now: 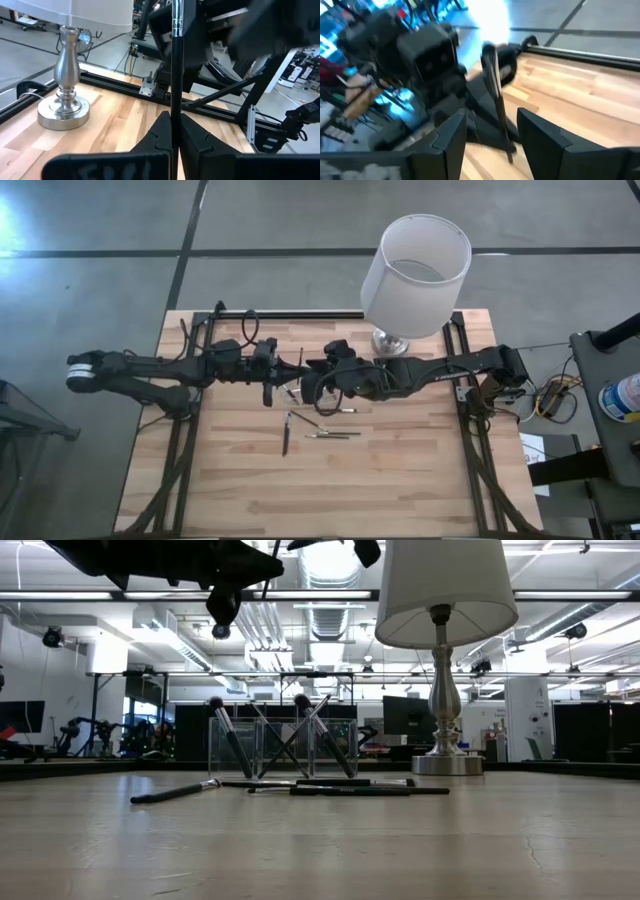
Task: Put items in baskets/containers
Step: Put the eyeshadow brush into the transparent organizer
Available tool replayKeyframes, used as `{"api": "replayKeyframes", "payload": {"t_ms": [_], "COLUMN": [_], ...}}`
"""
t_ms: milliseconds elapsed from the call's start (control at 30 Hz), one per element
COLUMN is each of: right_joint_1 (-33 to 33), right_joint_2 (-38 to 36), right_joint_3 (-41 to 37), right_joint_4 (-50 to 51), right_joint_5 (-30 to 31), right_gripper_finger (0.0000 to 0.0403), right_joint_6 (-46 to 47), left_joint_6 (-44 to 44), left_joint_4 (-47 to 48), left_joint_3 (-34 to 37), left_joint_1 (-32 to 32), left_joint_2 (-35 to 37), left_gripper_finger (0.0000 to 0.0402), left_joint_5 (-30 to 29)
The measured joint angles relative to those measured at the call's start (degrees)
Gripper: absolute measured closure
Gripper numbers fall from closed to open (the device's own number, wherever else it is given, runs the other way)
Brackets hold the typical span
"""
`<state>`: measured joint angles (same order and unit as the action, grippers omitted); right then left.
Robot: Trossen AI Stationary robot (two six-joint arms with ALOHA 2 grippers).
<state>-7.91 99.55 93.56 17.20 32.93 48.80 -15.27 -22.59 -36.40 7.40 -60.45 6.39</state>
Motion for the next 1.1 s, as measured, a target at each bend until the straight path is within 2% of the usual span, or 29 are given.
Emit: {"api": "replayKeyframes", "payload": {"t_ms": [100,667,900,1100], "right_joint_1": [0.1,1.4,1.8,1.4], "right_joint_2": [0.0,0.4,2.0,1.1], "right_joint_3": [-0.4,-1.0,-1.1,-1.1], "right_joint_4": [-3.4,-3.7,-6.0,-2.2], "right_joint_5": [-0.2,0.2,-2.8,0.4], "right_gripper_finger": [0.0240,0.0298,0.0316,0.0319], "right_joint_6": [-2.0,-1.4,-2.9,-3.5], "left_joint_6": [0.0,-1.3,-1.6,-2.6], "left_joint_4": [0.0,0.0,0.1,0.3], "left_joint_3": [0.0,0.0,0.0,0.0], "left_joint_1": [0.0,0.0,-0.1,0.0], "left_joint_2": [0.0,-0.1,-0.6,-0.7], "left_gripper_finger": [0.0392,0.0392,0.0392,0.0392], "left_joint_5": [0.0,0.8,1.6,0.8]}}
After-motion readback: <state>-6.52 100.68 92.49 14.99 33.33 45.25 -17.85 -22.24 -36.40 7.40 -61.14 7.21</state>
